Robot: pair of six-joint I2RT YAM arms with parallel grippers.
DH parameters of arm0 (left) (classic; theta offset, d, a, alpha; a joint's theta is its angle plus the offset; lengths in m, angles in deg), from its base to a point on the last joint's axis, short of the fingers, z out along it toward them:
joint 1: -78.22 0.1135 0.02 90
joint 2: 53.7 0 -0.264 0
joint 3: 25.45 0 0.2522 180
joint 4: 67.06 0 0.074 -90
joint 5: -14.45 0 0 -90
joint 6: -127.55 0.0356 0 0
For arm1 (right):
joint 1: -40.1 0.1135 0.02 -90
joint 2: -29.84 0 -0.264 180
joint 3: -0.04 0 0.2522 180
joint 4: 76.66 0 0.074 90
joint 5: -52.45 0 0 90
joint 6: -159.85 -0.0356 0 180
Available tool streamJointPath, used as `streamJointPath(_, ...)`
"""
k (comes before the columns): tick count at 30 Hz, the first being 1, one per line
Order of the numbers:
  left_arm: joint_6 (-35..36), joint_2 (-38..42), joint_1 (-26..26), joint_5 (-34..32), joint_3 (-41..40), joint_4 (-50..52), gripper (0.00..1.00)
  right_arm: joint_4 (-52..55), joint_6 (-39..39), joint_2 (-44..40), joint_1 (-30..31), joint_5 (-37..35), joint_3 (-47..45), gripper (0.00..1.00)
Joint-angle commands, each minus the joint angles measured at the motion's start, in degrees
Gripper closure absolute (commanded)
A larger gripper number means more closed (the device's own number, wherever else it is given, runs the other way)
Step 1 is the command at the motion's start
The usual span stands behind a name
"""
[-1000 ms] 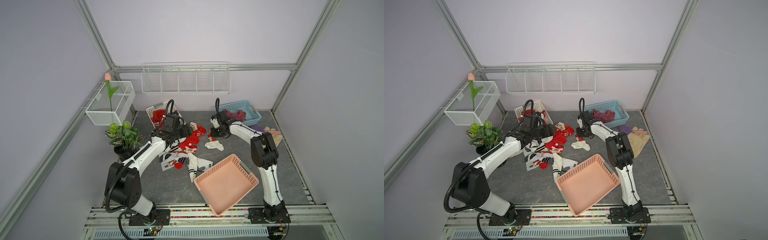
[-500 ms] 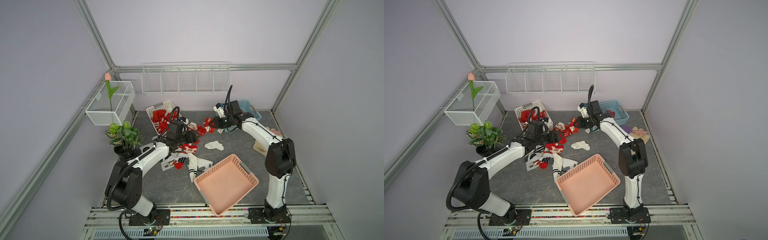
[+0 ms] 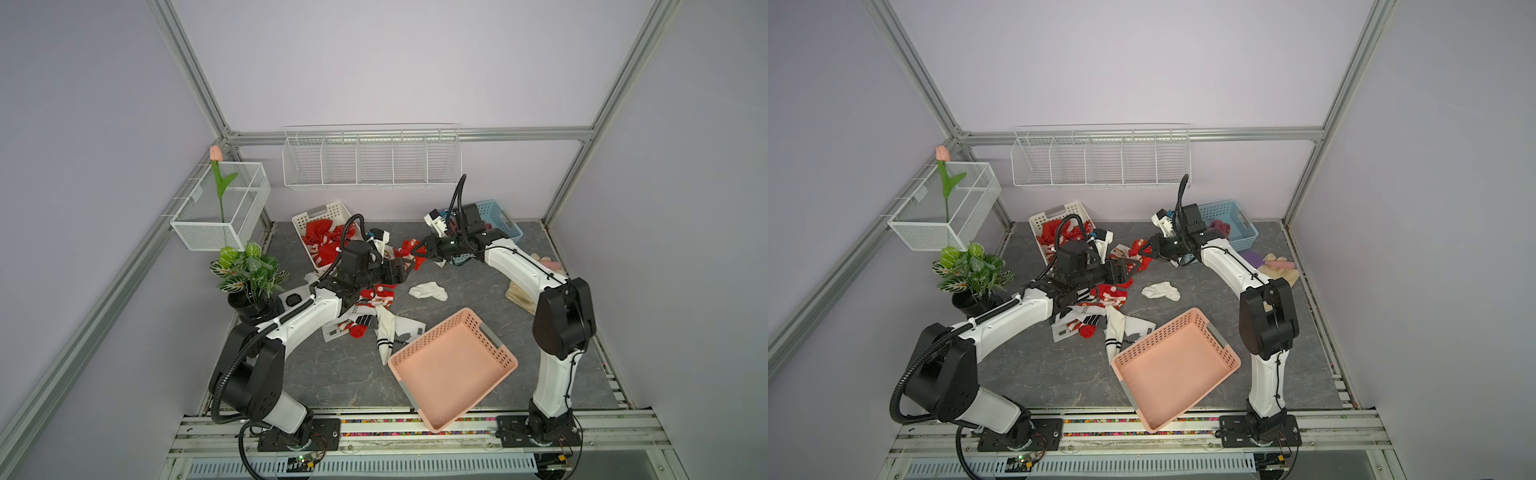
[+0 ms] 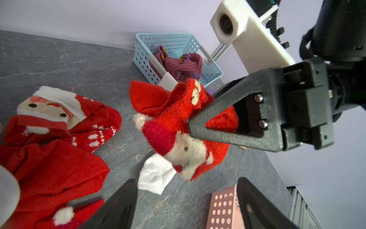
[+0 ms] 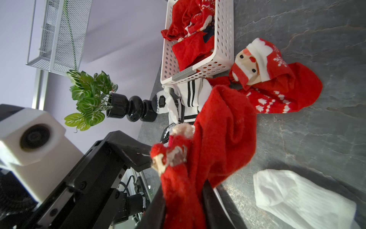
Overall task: Sort the socks into the basket by color
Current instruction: Pick up the sock from the center of the board.
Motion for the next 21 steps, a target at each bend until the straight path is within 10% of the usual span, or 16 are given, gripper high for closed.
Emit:
streamJointPath(1, 0.43, -0.90, -0.15, 1.09, 0.60, -1.85, 0.24, -2.31, -1.71, -3.14, 0.79, 3.68, -0.71, 0.72)
streamJointPath(11, 1.79, -3.00, -0.28, -0.42, 3.92, -1.95, 0.28, -3.63, -2.96, -4.14, 2.02, 6.04, -2.12, 0.73)
streamJointPath(21, 3.67, -2.39, -0.30, 1.87, 3.69, -4.49, 1.00, -2.92, -2.91, -4.00, 2.44, 7.25, -2.06, 0.65)
